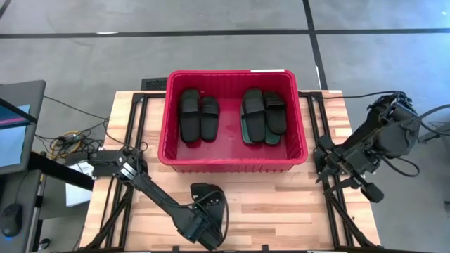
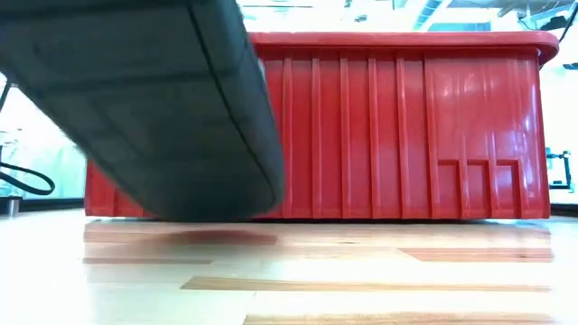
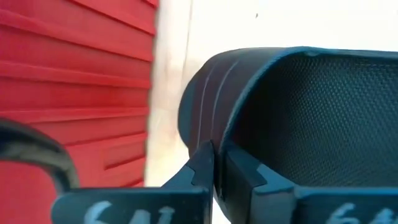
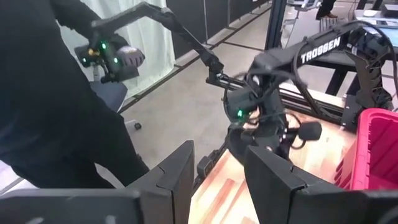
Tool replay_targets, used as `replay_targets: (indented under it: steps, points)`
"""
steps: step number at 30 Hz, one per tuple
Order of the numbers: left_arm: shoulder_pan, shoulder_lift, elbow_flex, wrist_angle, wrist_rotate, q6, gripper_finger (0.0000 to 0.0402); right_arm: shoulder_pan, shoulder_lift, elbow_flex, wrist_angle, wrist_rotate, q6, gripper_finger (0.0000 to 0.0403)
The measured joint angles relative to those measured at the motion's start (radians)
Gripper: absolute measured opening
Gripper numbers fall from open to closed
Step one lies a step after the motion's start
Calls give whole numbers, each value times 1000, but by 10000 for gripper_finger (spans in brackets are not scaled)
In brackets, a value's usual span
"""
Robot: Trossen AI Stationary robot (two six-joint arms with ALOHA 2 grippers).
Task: Pick and place slides into bin
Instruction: Put the black slipper into the red organizer bin
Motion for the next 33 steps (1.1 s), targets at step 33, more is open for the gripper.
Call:
replay_targets:
  steps: [33]
  points:
    - [114, -168, 388, -159, -343, 248, 0, 0, 0, 0, -16, 0, 35, 127]
